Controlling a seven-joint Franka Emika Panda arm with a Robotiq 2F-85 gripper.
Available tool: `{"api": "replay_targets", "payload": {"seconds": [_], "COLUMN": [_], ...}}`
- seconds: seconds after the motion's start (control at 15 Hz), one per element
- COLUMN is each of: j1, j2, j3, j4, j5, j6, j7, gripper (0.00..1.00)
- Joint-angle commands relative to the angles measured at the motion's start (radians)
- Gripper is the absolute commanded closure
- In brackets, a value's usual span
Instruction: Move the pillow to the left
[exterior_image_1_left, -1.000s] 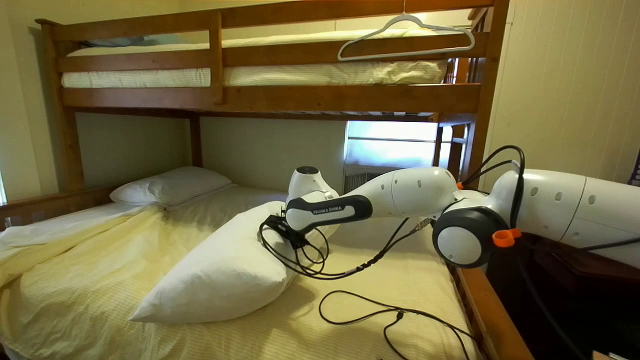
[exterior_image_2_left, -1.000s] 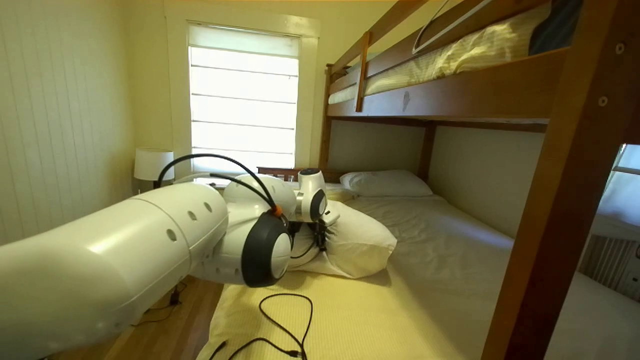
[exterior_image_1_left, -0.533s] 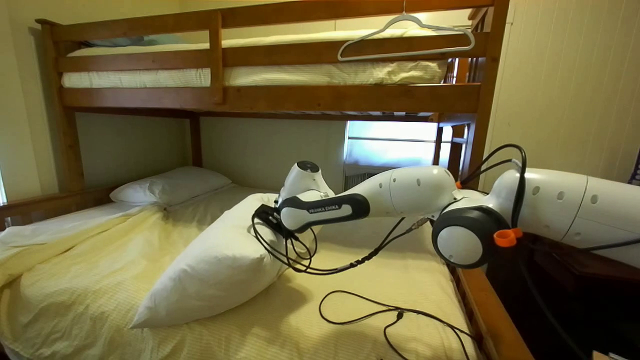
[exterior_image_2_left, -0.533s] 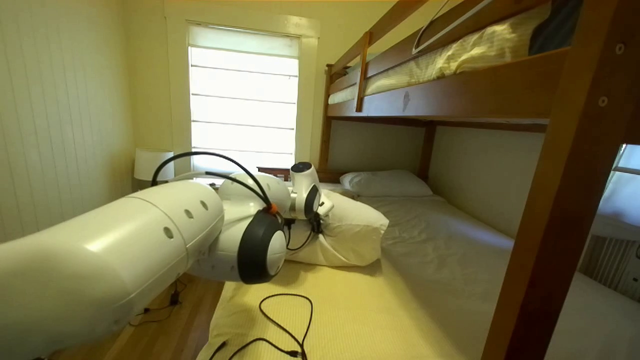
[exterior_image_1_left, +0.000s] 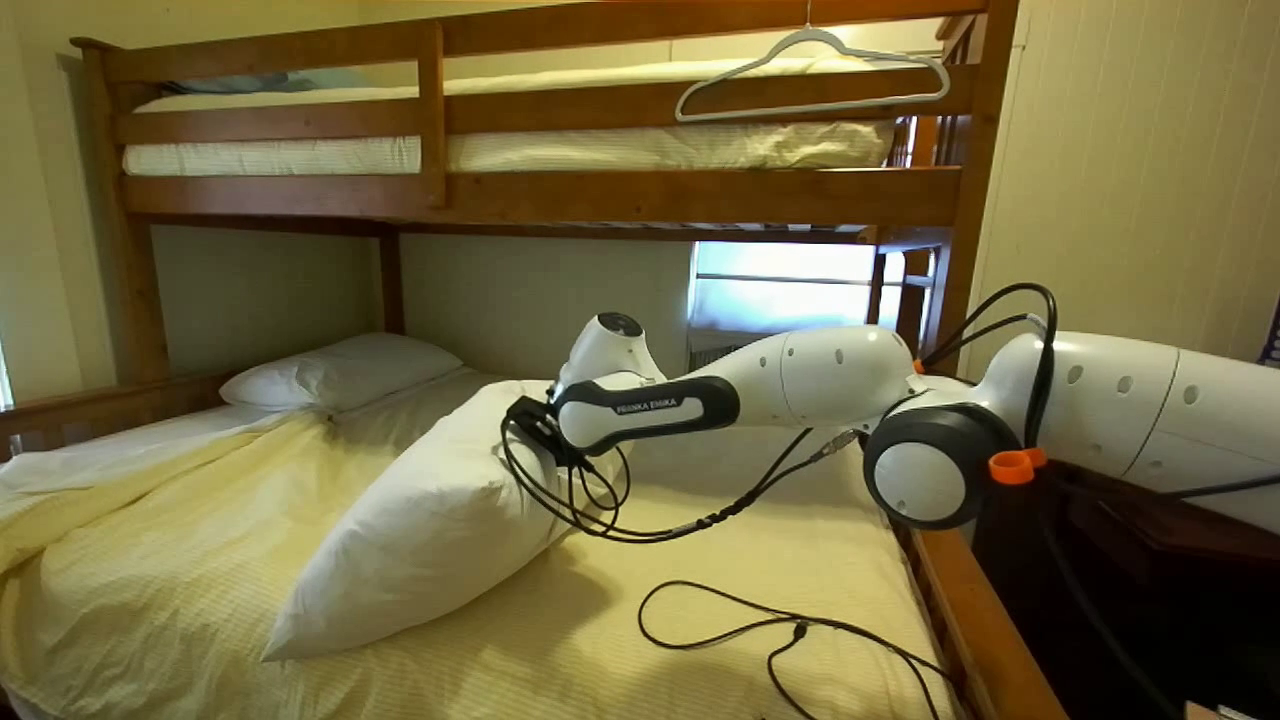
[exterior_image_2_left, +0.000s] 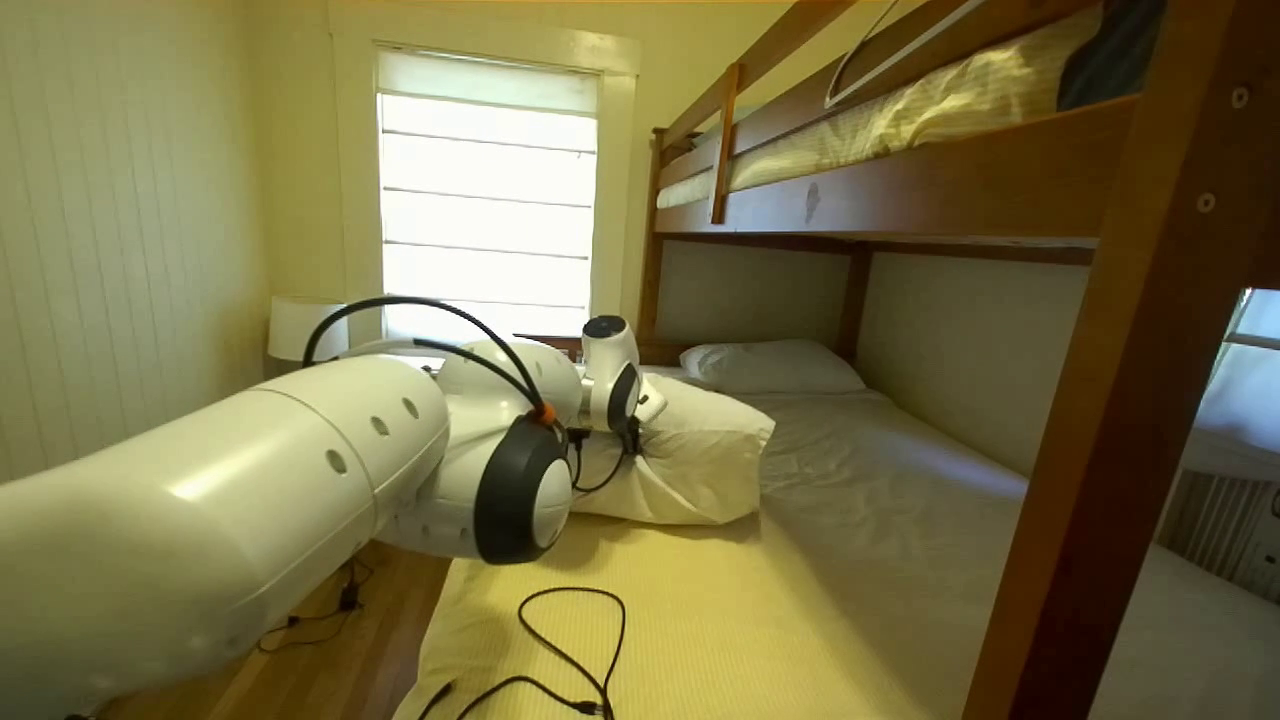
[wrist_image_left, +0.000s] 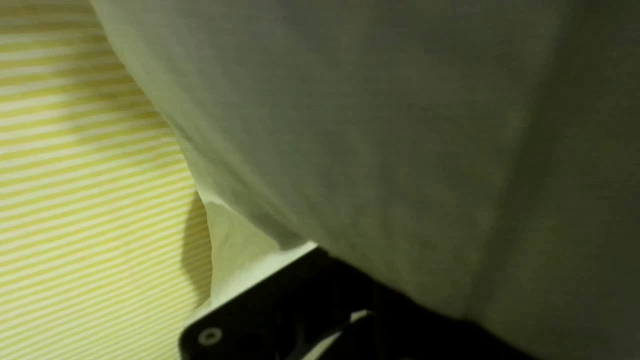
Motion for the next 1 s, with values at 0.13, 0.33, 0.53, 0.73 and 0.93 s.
{"api": "replay_targets", "payload": {"seconds": [0.13,0.33,0.53,0.73,0.93], "j1": [0.0,0.006,0.011,0.018,0.025], "j2": [0.021,0.046,0.059,0.077,0.087], "j3": [-0.003,-0.005,0.011,0.013,-0.015], "j4": [0.021,0.037,0.036,0.035,0.035], "j5": [0.019,0.02,0.029,0.034,0.036], "j6": [0.043,0.158,0.278,0.39,0.468], "j7": [-0.02,-0.016,-0.047,-0.073,-0.063], "gripper": [1.0,1.0,1.0,1.0,1.0]}}
